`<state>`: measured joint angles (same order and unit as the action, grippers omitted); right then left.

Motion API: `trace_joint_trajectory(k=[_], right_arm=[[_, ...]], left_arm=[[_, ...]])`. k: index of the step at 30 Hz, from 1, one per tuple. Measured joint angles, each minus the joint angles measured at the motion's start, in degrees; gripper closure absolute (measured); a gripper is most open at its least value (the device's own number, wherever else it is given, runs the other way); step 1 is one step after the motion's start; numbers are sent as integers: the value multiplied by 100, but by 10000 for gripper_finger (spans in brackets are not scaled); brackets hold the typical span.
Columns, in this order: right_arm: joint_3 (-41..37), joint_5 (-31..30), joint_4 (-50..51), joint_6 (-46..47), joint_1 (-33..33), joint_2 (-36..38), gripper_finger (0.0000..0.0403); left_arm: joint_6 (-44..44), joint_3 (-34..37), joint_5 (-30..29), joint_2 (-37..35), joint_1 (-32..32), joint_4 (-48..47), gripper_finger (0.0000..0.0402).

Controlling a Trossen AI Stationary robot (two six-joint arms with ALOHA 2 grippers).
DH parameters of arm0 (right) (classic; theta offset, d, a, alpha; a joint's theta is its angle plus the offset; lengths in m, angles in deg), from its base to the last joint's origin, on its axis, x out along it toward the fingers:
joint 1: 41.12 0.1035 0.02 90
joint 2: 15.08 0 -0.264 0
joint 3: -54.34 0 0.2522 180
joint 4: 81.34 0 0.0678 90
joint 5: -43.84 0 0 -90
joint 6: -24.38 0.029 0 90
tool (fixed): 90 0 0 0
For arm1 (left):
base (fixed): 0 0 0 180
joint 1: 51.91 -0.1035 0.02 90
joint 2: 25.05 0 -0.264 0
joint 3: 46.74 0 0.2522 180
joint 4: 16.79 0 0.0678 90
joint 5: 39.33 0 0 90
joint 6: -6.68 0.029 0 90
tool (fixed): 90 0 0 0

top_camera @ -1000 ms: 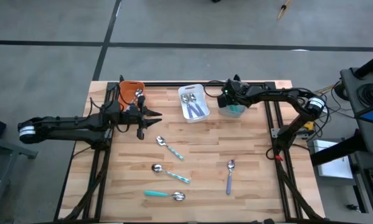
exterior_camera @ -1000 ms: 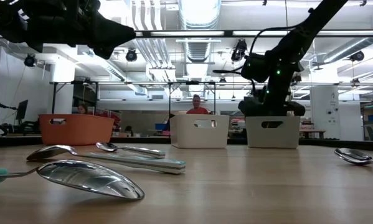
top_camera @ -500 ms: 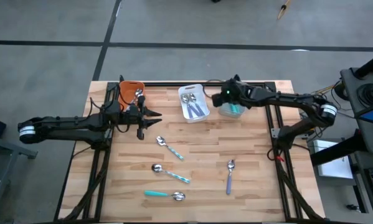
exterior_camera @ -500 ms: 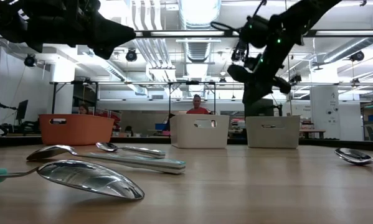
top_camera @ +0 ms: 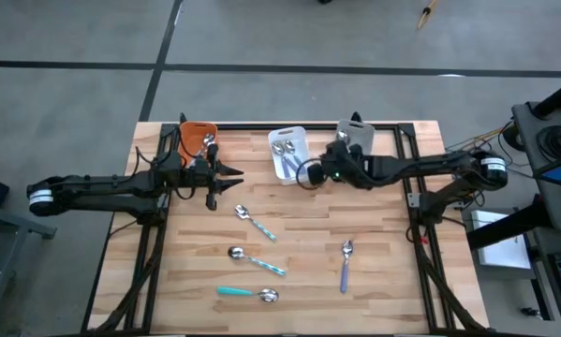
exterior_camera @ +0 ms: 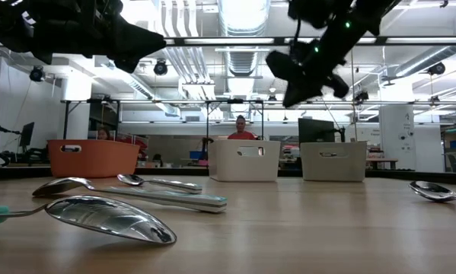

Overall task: Sort silverware by color (type)
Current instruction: Put the purple spoon into the white bin

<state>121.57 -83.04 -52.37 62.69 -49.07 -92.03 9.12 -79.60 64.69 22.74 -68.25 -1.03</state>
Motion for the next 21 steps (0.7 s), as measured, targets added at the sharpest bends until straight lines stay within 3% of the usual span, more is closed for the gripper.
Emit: trace_joint_trajectory(k=[3, 7, 10, 17, 21], right_arm=[[0, -680, -878, -635, 263, 2, 371], [139, -301, -1285, -986, 339, 20, 371], [352, 485, -825, -588, 330, 24, 371], [520, 2965, 314, 882, 399, 13, 371], [437, 3610, 917, 1721, 638, 9, 371]], left_arm=[[0, 0, 0, 0, 0, -1, 322], [-2, 0, 0, 0, 0, -2, 322], [-2, 0, 0, 0, 0, -2, 322], [-2, 0, 0, 0, 0, -9, 322], [-2, 0, 0, 0, 0, -22, 322]])
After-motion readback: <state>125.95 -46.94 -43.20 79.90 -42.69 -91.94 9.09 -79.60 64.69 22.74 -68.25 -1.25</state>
